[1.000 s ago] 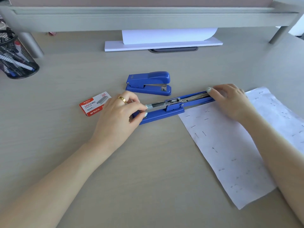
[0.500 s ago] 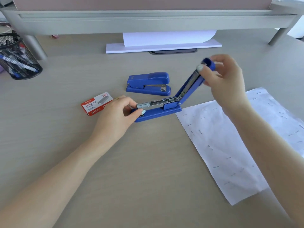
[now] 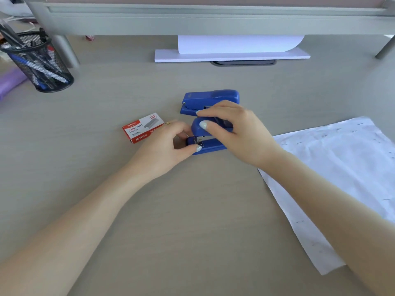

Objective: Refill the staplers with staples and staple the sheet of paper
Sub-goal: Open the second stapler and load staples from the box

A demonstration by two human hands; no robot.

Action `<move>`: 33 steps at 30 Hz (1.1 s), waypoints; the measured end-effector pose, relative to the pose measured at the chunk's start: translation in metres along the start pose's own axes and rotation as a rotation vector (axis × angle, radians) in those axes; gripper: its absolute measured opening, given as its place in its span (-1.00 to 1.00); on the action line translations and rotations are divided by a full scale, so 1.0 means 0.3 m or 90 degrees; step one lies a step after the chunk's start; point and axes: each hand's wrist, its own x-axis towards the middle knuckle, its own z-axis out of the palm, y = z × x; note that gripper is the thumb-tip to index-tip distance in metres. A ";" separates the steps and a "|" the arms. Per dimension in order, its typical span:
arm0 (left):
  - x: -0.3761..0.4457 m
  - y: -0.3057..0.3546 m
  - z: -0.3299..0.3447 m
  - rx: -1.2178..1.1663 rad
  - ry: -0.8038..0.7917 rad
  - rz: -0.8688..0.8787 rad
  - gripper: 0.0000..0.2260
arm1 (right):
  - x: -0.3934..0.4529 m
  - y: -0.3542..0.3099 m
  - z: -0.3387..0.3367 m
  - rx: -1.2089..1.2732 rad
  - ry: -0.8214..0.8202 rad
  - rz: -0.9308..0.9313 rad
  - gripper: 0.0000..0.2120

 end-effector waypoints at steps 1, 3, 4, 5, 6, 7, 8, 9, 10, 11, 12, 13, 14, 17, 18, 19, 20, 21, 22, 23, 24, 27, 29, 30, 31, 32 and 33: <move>-0.003 0.002 -0.005 -0.030 -0.014 -0.002 -0.83 | 0.010 -0.004 -0.008 0.018 0.002 0.031 -0.80; -0.004 0.016 -0.010 -0.109 0.001 -0.004 -0.84 | 0.045 -0.009 -0.009 0.036 0.011 0.107 -0.76; -0.001 0.028 -0.011 -0.145 0.030 -0.004 -0.88 | 0.068 -0.010 -0.003 0.025 0.006 0.133 -0.75; 0.006 0.041 -0.012 -0.172 0.064 -0.009 -0.93 | 0.092 -0.009 0.005 0.004 -0.005 0.148 -0.75; 0.016 0.053 -0.011 -0.187 0.095 -0.018 -0.93 | 0.114 -0.006 0.012 -0.018 -0.019 0.158 -0.74; 0.027 0.063 -0.011 -0.190 0.115 -0.028 -0.90 | 0.133 -0.004 0.018 -0.036 -0.036 0.169 -0.74; 0.039 0.067 -0.009 -0.182 0.120 -0.038 -0.87 | 0.145 -0.002 0.022 -0.049 -0.054 0.180 -0.73; 0.049 0.066 -0.007 -0.172 0.112 -0.047 -0.86 | 0.153 0.002 0.025 -0.060 -0.070 0.189 -0.72; 0.055 0.062 -0.006 -0.164 0.100 -0.057 -0.85 | 0.156 0.006 0.028 -0.072 -0.083 0.197 -0.72; 0.059 0.053 -0.005 -0.164 0.088 -0.066 -0.85 | 0.155 0.011 0.031 -0.091 -0.090 0.203 -0.73; 0.060 0.042 -0.007 -0.167 0.078 -0.073 -0.83 | 0.153 0.014 0.033 -0.117 -0.094 0.207 -0.73; 0.061 0.030 -0.007 -0.166 0.069 -0.077 -0.82 | 0.150 0.017 0.038 -0.149 -0.095 0.208 -0.72; 0.059 0.023 -0.008 -0.162 0.059 -0.080 -0.82 | 0.147 0.019 0.045 -0.179 -0.095 0.204 -0.72; 0.054 0.012 -0.004 -0.145 0.046 -0.075 -0.81 | 0.141 0.023 0.062 -0.226 -0.088 0.189 -0.71; 0.052 0.012 -0.004 -0.138 0.045 -0.072 -0.81 | 0.141 0.023 0.063 -0.236 -0.084 0.184 -0.71; 0.050 0.012 -0.003 -0.132 0.045 -0.070 -0.82 | 0.139 0.025 0.065 -0.246 -0.080 0.178 -0.71; 0.049 0.015 -0.005 -0.129 0.046 -0.067 -0.82 | 0.137 0.025 0.066 -0.253 -0.075 0.172 -0.72; 0.048 0.017 -0.005 -0.130 0.047 -0.064 -0.82 | 0.135 0.025 0.067 -0.250 -0.064 0.166 -0.72; 0.046 0.024 -0.006 -0.132 0.046 -0.062 -0.82 | 0.131 0.024 0.067 -0.226 -0.044 0.160 -0.73; 0.042 0.031 -0.005 -0.130 0.042 -0.059 -0.80 | 0.123 0.022 0.066 -0.176 -0.013 0.150 -0.75; 0.037 0.039 -0.004 -0.127 0.036 -0.055 -0.79 | 0.112 0.019 0.060 -0.111 0.026 0.136 -0.77; 0.027 0.049 -0.003 -0.088 0.035 -0.035 -0.75 | 0.057 0.027 0.007 0.025 0.117 0.092 -0.81; 0.022 0.045 -0.011 -0.040 0.050 -0.030 -0.74 | 0.003 0.062 -0.054 0.004 0.118 0.092 -0.77; 0.022 0.044 -0.018 -0.027 0.057 -0.035 -0.75 | -0.024 0.093 -0.092 -0.025 0.095 0.111 -0.74; 0.022 0.045 -0.027 -0.033 0.047 -0.040 -0.79 | -0.050 0.129 -0.136 -0.054 0.051 0.143 -0.72; 0.019 0.043 -0.038 -0.019 0.015 -0.036 -0.86 | -0.074 0.163 -0.179 -0.068 -0.013 0.187 -0.69; 0.016 0.037 -0.048 0.036 -0.023 -0.006 -0.78 | -0.098 0.193 -0.219 -0.069 -0.086 0.228 -0.67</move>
